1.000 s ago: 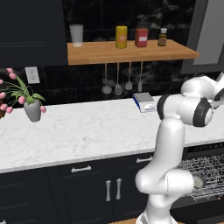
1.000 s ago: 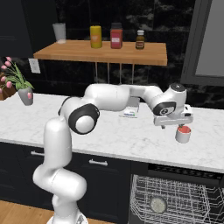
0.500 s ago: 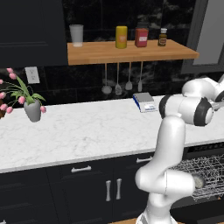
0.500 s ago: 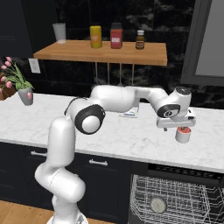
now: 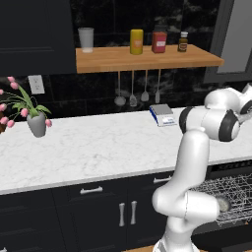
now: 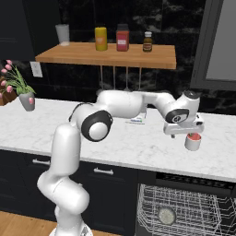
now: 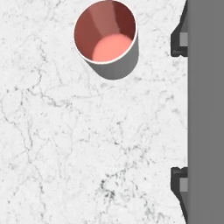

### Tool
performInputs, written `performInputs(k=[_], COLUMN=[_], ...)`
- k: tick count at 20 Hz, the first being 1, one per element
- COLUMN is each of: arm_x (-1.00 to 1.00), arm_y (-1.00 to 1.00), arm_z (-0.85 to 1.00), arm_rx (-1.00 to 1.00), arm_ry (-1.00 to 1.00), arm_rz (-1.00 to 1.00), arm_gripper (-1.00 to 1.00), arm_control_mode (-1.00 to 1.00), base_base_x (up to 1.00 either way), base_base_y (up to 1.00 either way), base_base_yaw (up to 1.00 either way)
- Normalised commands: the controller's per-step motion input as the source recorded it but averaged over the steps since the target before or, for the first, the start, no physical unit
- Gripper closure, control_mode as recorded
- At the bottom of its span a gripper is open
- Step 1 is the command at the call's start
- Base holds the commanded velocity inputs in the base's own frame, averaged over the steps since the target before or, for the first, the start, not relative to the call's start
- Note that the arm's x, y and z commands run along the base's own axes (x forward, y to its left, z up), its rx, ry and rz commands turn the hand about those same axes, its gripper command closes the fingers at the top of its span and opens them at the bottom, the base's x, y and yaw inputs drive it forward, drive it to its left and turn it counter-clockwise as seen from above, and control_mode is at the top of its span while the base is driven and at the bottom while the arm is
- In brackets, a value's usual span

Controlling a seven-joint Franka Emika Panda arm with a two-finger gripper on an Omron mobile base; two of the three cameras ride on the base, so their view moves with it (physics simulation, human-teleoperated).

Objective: Pick up the cup and bowl from the counter, place them in the dishwasher, and close the dishwasher door.

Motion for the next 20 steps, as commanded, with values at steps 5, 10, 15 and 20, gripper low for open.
performInputs(k=[5, 10, 15, 20], arm_x=[0.48, 0.39, 0.31, 0.22], arm_y=[0.02, -0.19, -0.34, -0.22], arm_z=[-0.12, -0.08, -0.07, -0.03], arm_rx=[0.0, 0.03, 0.05, 0.02], arm_ry=[0.09, 0.05, 0.01, 0.0], arm_rz=[0.02, 0.0, 0.0, 0.0], arm_gripper=[-1.0, -1.0, -1.0, -1.0], arm_control_mode=[-1.0, -1.0, -1.0, -1.0], base_base_x=[0.0, 0.0, 0.0, 0.0], base_base_y=[0.0, 0.0, 0.0, 0.0], base_base_yaw=[0.0, 0.0, 0.0, 0.0])
